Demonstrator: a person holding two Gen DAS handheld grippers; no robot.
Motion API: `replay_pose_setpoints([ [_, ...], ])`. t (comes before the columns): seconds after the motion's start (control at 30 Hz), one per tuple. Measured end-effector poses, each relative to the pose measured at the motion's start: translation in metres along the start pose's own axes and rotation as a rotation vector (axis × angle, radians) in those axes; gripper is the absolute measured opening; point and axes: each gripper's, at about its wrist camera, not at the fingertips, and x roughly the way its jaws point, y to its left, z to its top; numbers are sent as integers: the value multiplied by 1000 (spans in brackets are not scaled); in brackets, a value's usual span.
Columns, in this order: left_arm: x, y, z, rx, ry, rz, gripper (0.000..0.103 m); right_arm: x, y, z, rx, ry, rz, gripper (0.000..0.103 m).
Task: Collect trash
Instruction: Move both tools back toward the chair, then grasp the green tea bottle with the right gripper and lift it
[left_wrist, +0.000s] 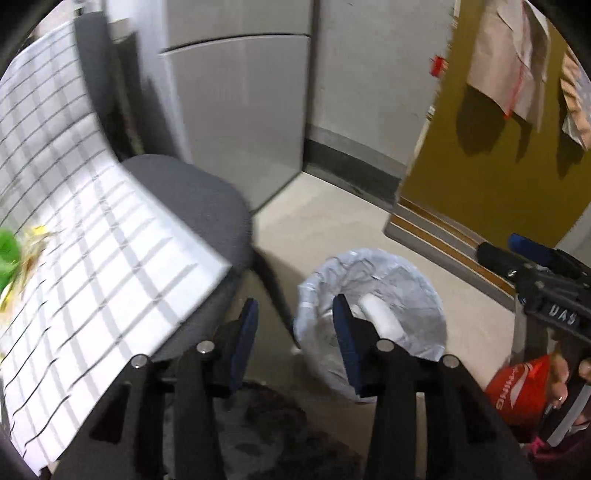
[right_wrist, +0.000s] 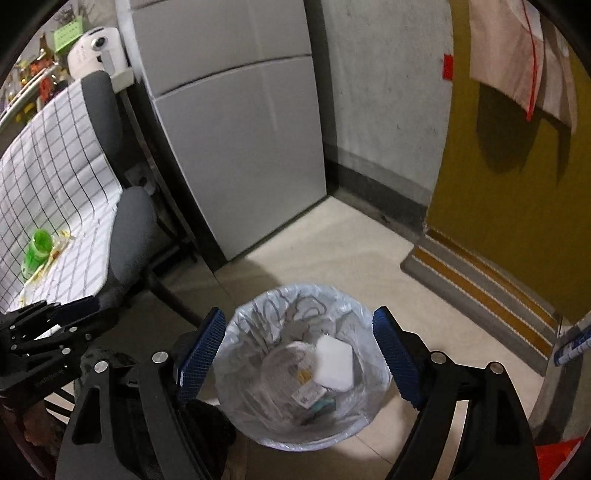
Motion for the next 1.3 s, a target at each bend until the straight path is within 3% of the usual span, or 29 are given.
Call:
replay_pose_setpoints([
  [0.17,-32,33,-16,-72,-40,62,47,-17,31,7,-52,-43,49,82],
  [0.33,-61,71,-44,-154,-54,137,48,-27,86,10,-149,-64,129,82],
  [0.7,-144,200,-119,-474,-131,371,60,-33,234,12,-418,-64,320,82],
  [0.87,-177,265,-154,-634,-153,486,61,-32,292,14,-524,-83,402,82],
  [1.07,-196,318,-177,-755,-161,567,61,-12,357,22,-605,-80,491,82],
  [1.3,-191,351,-171,-773,-143,596,61,49,440,46,-654,-29,592,82],
])
